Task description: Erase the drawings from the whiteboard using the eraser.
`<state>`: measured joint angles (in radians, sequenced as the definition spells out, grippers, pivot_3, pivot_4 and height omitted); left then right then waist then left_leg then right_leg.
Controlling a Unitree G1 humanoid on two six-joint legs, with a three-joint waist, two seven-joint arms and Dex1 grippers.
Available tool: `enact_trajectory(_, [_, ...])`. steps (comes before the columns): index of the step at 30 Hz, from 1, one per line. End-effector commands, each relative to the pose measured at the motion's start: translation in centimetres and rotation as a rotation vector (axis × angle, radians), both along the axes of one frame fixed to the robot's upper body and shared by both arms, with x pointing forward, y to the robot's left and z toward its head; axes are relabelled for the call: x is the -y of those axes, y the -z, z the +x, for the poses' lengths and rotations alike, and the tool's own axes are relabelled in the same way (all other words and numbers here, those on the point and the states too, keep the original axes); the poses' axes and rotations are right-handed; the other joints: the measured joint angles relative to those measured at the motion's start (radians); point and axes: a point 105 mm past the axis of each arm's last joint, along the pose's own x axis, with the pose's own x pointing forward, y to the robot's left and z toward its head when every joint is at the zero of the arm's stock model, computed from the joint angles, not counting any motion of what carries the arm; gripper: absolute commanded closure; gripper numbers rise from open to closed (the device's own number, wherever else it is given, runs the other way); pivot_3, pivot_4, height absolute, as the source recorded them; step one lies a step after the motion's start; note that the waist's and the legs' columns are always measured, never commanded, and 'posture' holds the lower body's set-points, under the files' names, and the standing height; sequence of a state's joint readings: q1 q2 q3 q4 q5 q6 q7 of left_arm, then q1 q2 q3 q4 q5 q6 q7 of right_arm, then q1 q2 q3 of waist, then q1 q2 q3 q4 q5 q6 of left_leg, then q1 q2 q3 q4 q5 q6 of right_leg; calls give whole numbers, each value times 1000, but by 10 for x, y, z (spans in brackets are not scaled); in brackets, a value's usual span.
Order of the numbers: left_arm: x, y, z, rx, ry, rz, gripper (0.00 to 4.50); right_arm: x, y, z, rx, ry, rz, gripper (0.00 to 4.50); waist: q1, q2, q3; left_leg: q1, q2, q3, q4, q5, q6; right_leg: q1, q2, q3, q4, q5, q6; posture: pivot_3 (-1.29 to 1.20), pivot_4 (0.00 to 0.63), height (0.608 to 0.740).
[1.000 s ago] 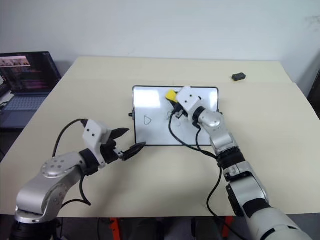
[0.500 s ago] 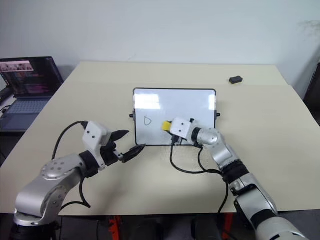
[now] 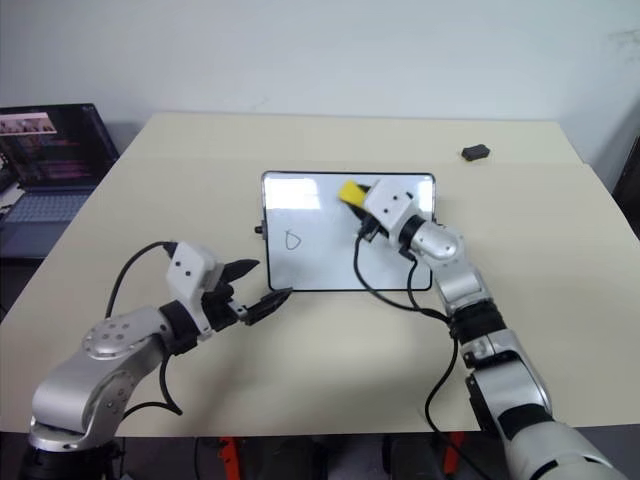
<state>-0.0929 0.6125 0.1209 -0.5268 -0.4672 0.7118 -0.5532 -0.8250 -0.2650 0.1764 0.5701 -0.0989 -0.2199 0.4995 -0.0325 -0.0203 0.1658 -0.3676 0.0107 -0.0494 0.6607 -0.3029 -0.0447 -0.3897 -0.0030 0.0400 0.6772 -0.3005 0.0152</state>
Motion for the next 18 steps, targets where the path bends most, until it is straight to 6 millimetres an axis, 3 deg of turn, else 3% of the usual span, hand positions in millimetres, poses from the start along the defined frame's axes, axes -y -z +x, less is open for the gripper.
enact_trajectory(1, [5, -11, -1, 47, 24, -2, 0, 9, 22, 6, -42, 43, -37, 3399, 0, 0, 0, 0, 0, 0, 0, 0, 0, 0, 0, 0, 0, 0, 0, 0, 150, 740])
enact_trajectory(7, [5, -11, -1, 49, 28, -2, 0, -2, 89, -28, -177, -111, -224, 3399, 0, -3, -2, 7, 0, -1, 2, 0, 1, 7, 0, 0, 3, 0, 0, 0, 150, 740])
enact_trajectory(10, [5, -12, 0, 50, 30, -3, 0, -4, 109, -43, -200, -157, -300, 3399, -2, -2, -1, 16, 0, -1, 2, 0, 1, 16, 0, 0, 3, 0, 0, 0, 150, 740])
enact_trajectory(14, [6, -12, 1, 49, 35, -3, 0, -6, 116, -49, -216, -172, -336, 3399, -4, -2, -1, 22, 0, 0, 1, 1, 1, 20, 1, 1, 3, 0, 0, 0, 150, 740])
enact_trajectory(18, [7, -12, 2, 51, 40, -2, 0, -9, 90, -43, -155, -148, -241, 3399, -3, -2, -1, 21, 0, 0, 2, 1, 1, 20, 1, 1, 3, 0, 0, 0, 150, 740])
